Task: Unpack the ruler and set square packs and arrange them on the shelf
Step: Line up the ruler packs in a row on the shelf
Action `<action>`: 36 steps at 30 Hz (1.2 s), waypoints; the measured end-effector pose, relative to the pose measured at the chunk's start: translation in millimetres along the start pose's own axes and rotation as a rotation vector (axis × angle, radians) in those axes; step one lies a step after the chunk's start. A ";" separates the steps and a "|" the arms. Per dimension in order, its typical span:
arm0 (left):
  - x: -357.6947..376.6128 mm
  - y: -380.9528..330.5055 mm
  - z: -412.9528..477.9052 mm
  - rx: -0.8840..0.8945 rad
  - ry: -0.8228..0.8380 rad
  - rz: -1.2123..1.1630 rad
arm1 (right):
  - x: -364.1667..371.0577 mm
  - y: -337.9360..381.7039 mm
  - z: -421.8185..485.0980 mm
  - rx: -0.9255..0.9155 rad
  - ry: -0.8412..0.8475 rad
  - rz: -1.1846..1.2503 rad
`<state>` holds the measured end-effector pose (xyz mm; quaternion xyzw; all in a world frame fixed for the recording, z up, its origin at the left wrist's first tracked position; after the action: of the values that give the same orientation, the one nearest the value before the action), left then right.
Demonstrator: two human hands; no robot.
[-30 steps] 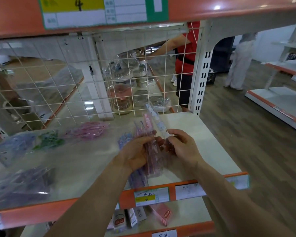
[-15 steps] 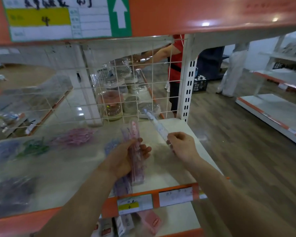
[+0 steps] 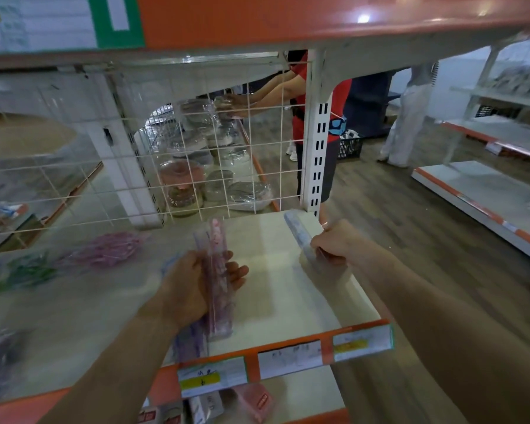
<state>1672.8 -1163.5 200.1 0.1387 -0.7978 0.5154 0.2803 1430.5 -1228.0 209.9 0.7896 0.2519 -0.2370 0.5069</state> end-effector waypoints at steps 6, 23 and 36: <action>1.6 -2.1 1.3 -0.020 0.004 0.026 | -3.6 1.1 -2.9 -0.055 0.018 -0.300; 53.6 15.2 35.3 -0.007 0.013 0.008 | 18.0 24.7 -63.4 -0.390 0.319 0.045; 50.6 8.3 32.2 -0.010 0.011 0.036 | 11.6 16.3 -52.6 -0.379 0.322 0.270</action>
<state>1618.1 -1185.5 213.8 0.1202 -0.8013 0.5171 0.2759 1455.9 -1183.7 233.4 0.7345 0.2618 0.0127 0.6260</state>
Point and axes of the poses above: each hand's wrist, its own z-axis towards the middle knuckle, its own x-axis out of the palm, y = z × x, the point moved 1 cm from there along z, towards the middle knuckle, and after that the axes turned 9 degrees about y, right-handed, at the moved point
